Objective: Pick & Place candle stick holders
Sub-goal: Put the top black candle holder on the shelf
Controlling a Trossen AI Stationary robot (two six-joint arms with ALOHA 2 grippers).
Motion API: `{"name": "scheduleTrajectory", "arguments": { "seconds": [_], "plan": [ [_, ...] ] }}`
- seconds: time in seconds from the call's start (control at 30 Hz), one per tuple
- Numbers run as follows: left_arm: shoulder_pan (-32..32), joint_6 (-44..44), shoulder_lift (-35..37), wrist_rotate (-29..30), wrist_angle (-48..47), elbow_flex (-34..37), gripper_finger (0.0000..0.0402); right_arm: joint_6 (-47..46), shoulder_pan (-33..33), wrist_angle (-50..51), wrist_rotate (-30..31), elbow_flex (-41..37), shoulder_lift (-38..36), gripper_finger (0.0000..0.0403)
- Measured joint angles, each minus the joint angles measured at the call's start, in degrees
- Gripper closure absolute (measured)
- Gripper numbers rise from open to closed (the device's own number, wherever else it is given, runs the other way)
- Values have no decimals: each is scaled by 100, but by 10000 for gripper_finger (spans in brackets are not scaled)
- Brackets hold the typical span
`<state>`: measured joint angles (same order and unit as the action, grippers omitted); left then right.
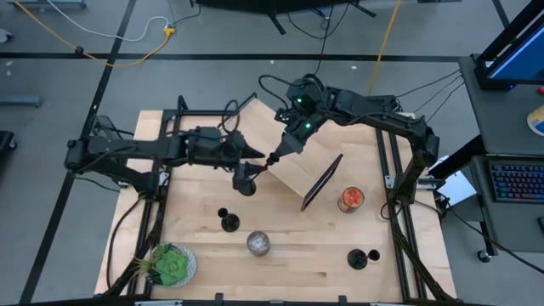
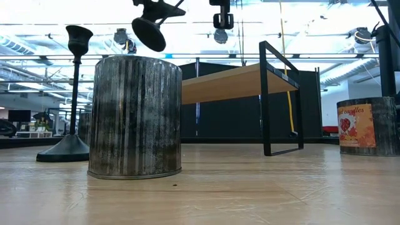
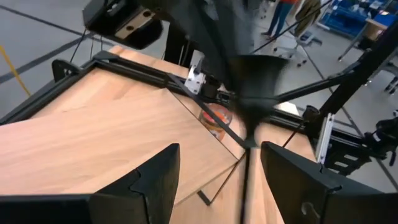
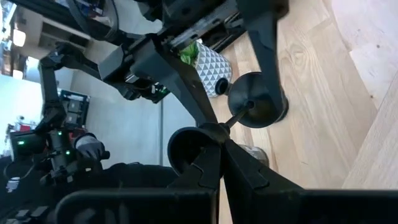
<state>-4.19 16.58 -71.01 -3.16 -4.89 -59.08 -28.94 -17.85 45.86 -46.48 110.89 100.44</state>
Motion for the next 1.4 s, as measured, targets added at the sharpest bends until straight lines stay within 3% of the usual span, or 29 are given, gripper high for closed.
{"name": "scheduleTrajectory", "arguments": {
  "seconds": [0.47, 0.93, 1.23, 1.4],
  "plan": [
    [-39, 50, -683, -443, -3, -414, 185, 141, 97, 3, 13, -2, 0, 403],
    [-269, 379, -622, -1198, -11, -427, 376, 309, 141, 154, 184, -2, 0, 403],
    [-318, 435, -622, -1353, -1, -427, 375, 375, 143, 89, 184, -3, 0, 400],
    [-323, 413, -615, -1321, -8, -427, 375, 283, 141, -154, 179, -7, 0, 375]
  ]
}}
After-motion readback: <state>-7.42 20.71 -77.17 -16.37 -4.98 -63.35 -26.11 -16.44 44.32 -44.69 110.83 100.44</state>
